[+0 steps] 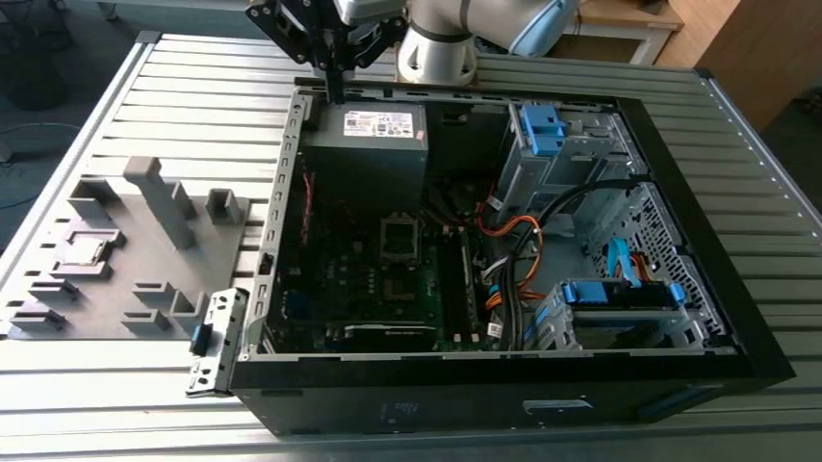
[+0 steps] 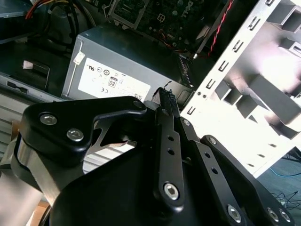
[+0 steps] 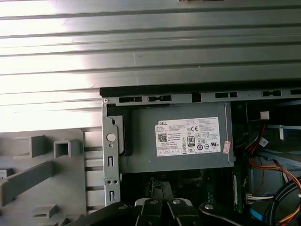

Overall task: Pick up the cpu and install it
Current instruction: 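Reach for the cpu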

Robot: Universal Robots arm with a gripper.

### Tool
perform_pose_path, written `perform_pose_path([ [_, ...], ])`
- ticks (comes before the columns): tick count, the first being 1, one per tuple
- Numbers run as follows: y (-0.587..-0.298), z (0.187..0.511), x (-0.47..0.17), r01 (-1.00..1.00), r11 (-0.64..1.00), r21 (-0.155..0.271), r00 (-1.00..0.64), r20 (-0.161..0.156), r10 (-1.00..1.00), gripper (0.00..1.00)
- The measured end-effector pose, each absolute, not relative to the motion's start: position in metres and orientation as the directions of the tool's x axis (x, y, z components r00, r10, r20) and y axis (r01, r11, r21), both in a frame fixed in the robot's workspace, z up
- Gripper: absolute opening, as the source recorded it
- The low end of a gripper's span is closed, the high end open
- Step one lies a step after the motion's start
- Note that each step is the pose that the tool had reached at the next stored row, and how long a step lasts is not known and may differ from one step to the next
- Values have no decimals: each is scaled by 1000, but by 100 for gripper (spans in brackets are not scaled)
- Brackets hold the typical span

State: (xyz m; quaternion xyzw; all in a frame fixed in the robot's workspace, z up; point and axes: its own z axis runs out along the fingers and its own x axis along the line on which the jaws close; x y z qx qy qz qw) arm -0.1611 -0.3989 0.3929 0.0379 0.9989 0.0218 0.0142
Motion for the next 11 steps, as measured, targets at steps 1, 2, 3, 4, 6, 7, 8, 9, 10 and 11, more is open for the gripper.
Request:
perform_pose_path([
  [1, -399, 393, -162, 75, 996, 45, -997, -27, 76, 11],
  [2, -399, 393, -163, 75, 996, 45, -997, -27, 76, 11],
  [3, -399, 393, -164, 75, 996, 45, -997, -27, 76, 11],
  [4, -399, 393, -165, 75, 996, 45, -997, -27, 76, 11],
  [6, -399, 393, -167, 75, 996, 45, -997, -27, 76, 11],
  [7, -399, 393, -168, 75, 996, 45, -997, -27, 76, 11],
  [8, -399, 393, -168, 75, 996, 45, -997, -27, 76, 11],
  [9, -399, 393, -169, 75, 996, 45, -997, -27, 76, 11],
  [10, -399, 393, -170, 75, 996, 45, -997, -27, 76, 11],
  [11, -399, 393, -171, 75, 996, 45, -997, -27, 76, 11],
])
